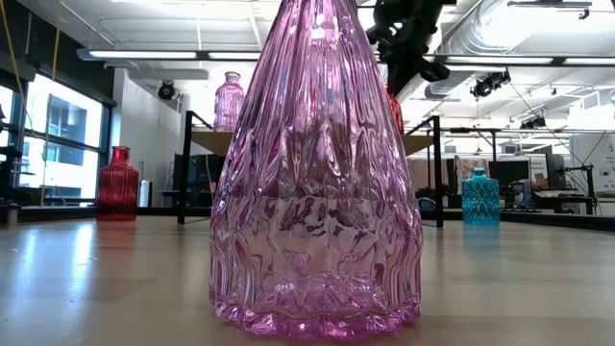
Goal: Sort vases onto shelf
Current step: Put the bottom red vase on the shelf aligned with the other red vase
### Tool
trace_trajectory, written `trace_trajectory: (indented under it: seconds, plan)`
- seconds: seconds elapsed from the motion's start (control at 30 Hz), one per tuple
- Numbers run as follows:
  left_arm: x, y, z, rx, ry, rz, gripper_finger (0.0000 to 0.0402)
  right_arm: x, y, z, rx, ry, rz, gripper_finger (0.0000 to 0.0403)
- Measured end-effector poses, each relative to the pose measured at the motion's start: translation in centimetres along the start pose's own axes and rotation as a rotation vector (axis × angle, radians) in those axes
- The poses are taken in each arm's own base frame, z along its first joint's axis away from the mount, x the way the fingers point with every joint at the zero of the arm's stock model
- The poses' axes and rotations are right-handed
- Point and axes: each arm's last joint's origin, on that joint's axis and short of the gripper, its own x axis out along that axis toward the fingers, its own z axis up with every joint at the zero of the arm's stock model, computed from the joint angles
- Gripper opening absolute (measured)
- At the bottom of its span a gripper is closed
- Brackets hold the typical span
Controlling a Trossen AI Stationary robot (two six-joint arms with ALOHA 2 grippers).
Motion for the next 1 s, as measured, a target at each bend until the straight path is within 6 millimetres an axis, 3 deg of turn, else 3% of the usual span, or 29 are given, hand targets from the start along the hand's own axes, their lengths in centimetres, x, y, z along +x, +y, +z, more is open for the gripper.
trace_trajectory:
  seconds: [0.67, 1.0]
  plan:
    - [0.0, 0.0, 0.0, -0.001, 0.0, 0.0, 0.0097, -0.03, -0.1, 0.09, -0.001, -0.028, -0.039, 0.0001]
    - [0.0, 0.0, 0.0, -0.001, 0.0, 0.0, 0.0097, 0.1, -0.22, 0.12, 0.0, -0.036, -0.067, 0.0056]
